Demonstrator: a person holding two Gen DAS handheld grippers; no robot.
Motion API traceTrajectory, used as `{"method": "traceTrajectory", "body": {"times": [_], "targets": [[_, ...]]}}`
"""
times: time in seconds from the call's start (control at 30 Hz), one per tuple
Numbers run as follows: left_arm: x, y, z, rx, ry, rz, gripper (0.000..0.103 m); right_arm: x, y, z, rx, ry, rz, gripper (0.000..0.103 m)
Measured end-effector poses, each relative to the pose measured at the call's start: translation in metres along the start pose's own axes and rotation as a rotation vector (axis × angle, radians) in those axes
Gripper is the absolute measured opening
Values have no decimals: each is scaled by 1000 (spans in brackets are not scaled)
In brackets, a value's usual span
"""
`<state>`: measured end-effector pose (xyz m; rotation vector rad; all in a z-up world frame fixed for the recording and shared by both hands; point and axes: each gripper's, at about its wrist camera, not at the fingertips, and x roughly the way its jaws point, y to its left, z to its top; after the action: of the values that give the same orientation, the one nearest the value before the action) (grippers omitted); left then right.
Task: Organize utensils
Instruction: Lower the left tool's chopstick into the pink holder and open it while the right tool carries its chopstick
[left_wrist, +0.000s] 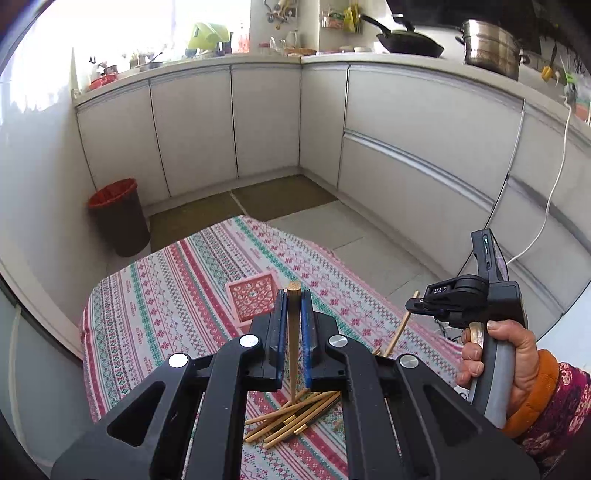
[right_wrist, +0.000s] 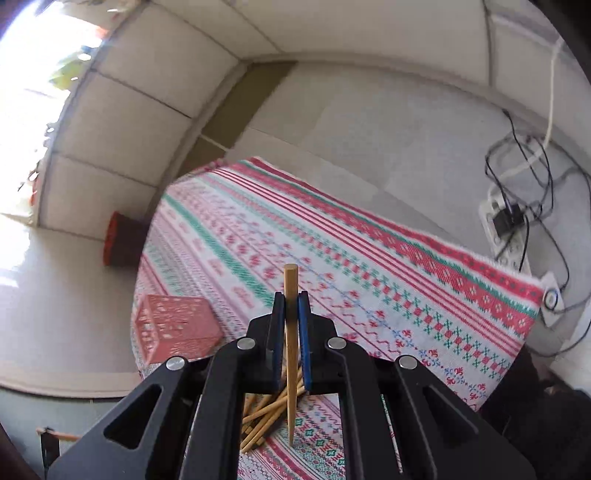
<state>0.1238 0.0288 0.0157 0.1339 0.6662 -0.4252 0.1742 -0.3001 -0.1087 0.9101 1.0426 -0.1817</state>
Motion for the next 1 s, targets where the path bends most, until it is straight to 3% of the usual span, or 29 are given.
{"method": "traceTrajectory", "body": {"times": [0.4,0.6,0.8,1.0], "targets": [[-45,17,30,-100,-156,-27,6,-123,75,0,-230,-274,146,7],[-56,31,59,-168,-254,27,6,-175,130,7,-328,-372,285,8],[-37,45,82,-230,-292,92,6,-165,175,10,-418,-426,323,8],[7,55,81,-237,-251,154,7,-122,197,9,-514,-445,284,8]]}}
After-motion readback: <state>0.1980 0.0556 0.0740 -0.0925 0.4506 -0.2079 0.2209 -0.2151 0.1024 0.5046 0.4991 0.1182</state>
